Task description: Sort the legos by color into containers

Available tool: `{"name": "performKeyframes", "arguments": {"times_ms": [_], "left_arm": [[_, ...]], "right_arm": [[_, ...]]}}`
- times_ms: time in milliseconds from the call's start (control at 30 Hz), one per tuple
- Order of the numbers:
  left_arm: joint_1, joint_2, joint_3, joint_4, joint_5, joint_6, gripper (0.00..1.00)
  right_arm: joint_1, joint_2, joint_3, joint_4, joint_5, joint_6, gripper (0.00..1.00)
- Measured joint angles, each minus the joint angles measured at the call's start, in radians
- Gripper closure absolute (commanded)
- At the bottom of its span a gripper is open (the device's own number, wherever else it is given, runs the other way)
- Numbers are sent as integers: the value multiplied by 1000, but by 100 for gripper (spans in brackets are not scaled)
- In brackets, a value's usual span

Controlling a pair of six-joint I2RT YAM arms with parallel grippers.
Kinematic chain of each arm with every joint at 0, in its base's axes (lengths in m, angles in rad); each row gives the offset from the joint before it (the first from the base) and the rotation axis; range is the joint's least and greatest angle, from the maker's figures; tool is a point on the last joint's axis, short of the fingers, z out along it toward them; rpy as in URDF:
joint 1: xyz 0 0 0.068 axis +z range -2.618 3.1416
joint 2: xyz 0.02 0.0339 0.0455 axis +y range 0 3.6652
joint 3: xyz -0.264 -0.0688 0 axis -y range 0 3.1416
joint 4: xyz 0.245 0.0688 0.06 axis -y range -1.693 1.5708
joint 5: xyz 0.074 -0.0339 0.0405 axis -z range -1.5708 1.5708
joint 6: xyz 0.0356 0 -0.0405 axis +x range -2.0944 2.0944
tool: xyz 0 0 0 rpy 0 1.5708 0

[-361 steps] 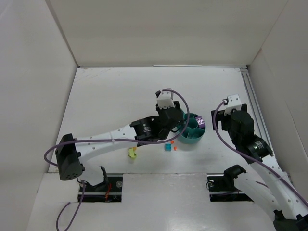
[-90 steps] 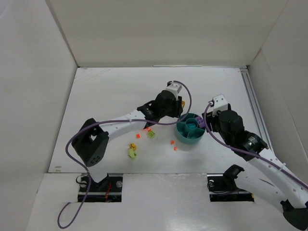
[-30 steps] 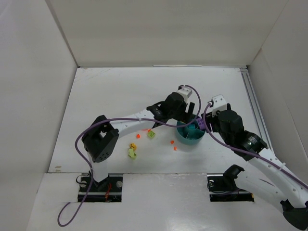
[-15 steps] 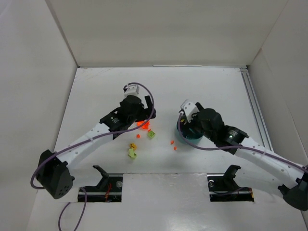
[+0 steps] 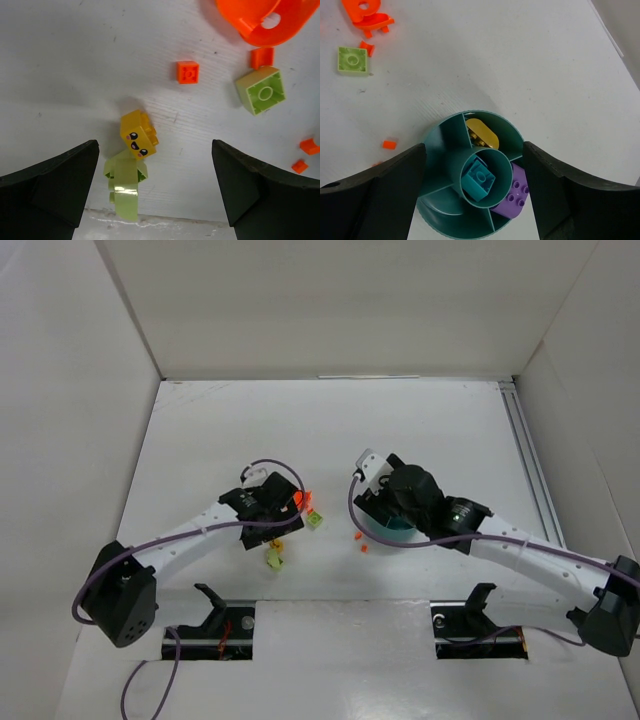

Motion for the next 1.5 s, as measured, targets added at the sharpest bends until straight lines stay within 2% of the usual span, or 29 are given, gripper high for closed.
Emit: {"name": "performKeyframes", "arguments": {"times_ms": [167, 633, 700, 833, 1333, 1500], "left_arm": [[-1, 37, -9, -34, 0, -69, 12], [-1, 199, -20, -6, 2, -109, 39], [-1, 199, -20, -6, -2, -110, 50], [-1, 199, -20, -3, -5, -113, 64], [-1, 162, 17, 39, -31, -39, 80], [-4, 152, 67, 66, -44, 18, 80]], "right_arm": [[0, -36, -15, -2, 25, 4, 18], [0, -77, -55, -6, 91, 22, 15], [0, -77, -60, -6, 96, 26, 15], [0, -77, -65, -9, 102, 32, 15], [0, -78, -65, -14, 121, 62, 15], [0, -95, -65, -25, 129, 72, 15]]}}
